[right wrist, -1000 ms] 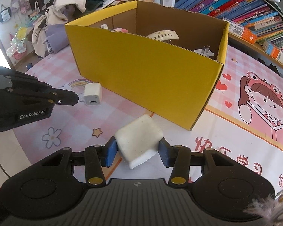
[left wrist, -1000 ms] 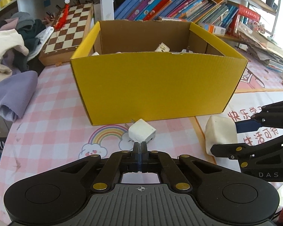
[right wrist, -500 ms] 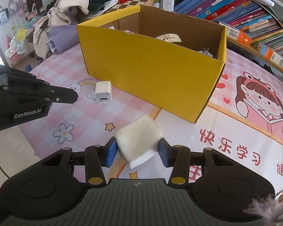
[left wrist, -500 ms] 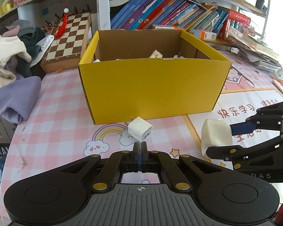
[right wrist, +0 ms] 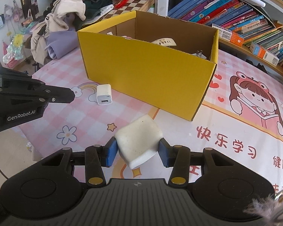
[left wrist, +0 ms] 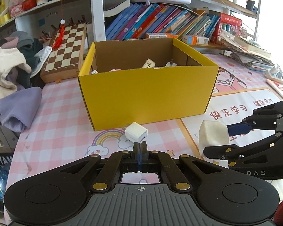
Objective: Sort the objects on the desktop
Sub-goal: 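Lift the white cube and charger up toward the yellow box with both tools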
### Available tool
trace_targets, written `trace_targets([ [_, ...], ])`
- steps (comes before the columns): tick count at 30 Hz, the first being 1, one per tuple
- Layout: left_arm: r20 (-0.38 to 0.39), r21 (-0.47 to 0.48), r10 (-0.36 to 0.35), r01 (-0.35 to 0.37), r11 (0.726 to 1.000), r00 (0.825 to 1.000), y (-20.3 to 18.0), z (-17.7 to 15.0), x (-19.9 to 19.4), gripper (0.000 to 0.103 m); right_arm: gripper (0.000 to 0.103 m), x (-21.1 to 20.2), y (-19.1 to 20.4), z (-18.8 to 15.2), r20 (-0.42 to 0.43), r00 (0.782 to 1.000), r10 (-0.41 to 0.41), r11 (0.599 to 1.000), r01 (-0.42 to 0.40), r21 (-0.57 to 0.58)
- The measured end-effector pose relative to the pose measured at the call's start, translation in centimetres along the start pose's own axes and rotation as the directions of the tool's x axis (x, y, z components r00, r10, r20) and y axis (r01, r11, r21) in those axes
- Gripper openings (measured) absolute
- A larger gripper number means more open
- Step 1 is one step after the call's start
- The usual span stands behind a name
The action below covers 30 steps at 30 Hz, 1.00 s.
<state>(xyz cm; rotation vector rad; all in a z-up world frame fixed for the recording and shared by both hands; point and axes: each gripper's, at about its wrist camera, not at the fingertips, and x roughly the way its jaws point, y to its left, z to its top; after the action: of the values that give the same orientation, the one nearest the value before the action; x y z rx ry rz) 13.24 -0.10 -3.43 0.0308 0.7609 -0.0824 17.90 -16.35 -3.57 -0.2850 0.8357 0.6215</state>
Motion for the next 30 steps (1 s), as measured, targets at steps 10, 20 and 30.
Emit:
trace_targets([
  [10, -0.044, -0.022, -0.009, 0.008, 1.0, 0.999, 0.5, -1.3, 0.1, 0.0, 0.043, 0.0, 0.7, -0.8, -0.025, 1.0, 0.004, 1.0, -0.004, 0.011],
  [20, -0.052, -0.019, -0.017, 0.016, 1.0, 0.999, 0.5, -1.5, 0.1, 0.0, 0.043, -0.2, 0.6, -1.2, -0.028, 1.0, -0.005, 1.0, 0.006, 0.028],
  [30, 0.068, 0.037, -0.029, 0.027, 0.999, 0.997, -0.4, 0.2, -2.0, 0.0, 0.042, -1.5, 0.8, -0.3, 0.047, 0.998, -0.036, 0.999, 0.035, 0.015],
])
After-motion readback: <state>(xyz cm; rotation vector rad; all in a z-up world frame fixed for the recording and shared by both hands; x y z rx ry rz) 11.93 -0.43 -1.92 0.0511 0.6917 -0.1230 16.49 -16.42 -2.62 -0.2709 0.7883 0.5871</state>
